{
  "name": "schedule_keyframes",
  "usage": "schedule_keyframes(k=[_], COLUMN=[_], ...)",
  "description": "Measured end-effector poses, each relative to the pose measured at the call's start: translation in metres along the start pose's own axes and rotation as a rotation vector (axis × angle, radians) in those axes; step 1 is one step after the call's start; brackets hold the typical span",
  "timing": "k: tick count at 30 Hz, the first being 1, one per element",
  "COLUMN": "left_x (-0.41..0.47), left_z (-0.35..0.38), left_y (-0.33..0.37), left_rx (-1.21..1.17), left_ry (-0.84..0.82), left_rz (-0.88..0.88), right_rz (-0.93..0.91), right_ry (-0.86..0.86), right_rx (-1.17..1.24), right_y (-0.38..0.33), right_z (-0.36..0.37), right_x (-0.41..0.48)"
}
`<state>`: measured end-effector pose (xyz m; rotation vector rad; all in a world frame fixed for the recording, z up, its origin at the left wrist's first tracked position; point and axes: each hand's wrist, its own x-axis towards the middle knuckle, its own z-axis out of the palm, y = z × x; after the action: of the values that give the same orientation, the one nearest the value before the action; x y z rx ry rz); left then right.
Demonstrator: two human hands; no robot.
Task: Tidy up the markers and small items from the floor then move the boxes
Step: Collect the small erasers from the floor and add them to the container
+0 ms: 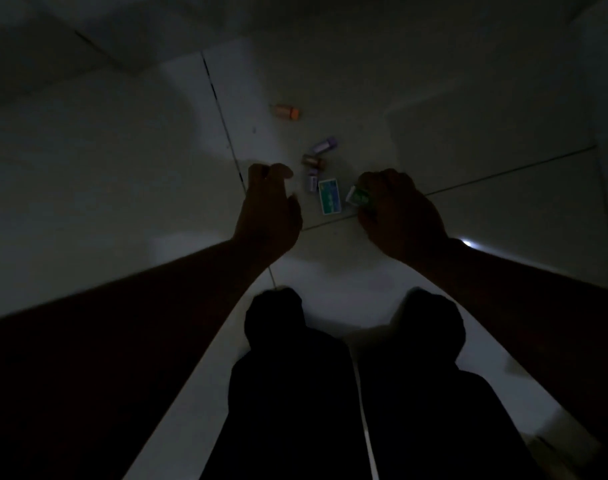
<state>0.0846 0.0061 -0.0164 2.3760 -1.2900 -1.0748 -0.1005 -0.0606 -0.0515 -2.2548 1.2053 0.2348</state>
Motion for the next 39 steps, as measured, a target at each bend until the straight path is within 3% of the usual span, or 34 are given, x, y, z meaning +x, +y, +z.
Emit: schedule_keyframes(k=[6, 10, 21, 24, 28, 34, 39], left_x=[0.018, 0.024, 0.031, 0.036, 0.049, 0.048, 0.048], left_z=[-0.010, -0.010, 0.005, 0.012, 0.017, 0.019, 0.017], left_y=[-0.003, -0.004, 0.004, 0.011, 0.009, 0.006, -0.002], left_rx=[0.002, 0.012, -0.030, -0.108, -0.012, 0.045, 0.018], left_ry=[0.032, 0.059, -0.006, 0.013, -0.023, -0.021, 0.061], left_rz=[0.036, 0.027, 0.095, 0.138, 0.089, 0.119, -0.021], right_rz=[0.112, 0.172, 0.272, 0.223, -0.009, -0.178, -0.239], right_ry=[0.041, -0.044, 0.116, 0.169, 0.247, 0.138, 0.056], right_rx=[0.305, 0.127, -0.013, -0.124, -0.152, -0.164, -0.295], right_y=[-0.037, -0.054, -0.004, -0.001, -0.013, -0.023, -0.020], right_z=[0.003, 0.017, -0.001, -0.009, -0.013, -0.009, -0.009], right_x=[0.015, 0.024, 0.027, 0.031, 0.042, 0.067, 0.091])
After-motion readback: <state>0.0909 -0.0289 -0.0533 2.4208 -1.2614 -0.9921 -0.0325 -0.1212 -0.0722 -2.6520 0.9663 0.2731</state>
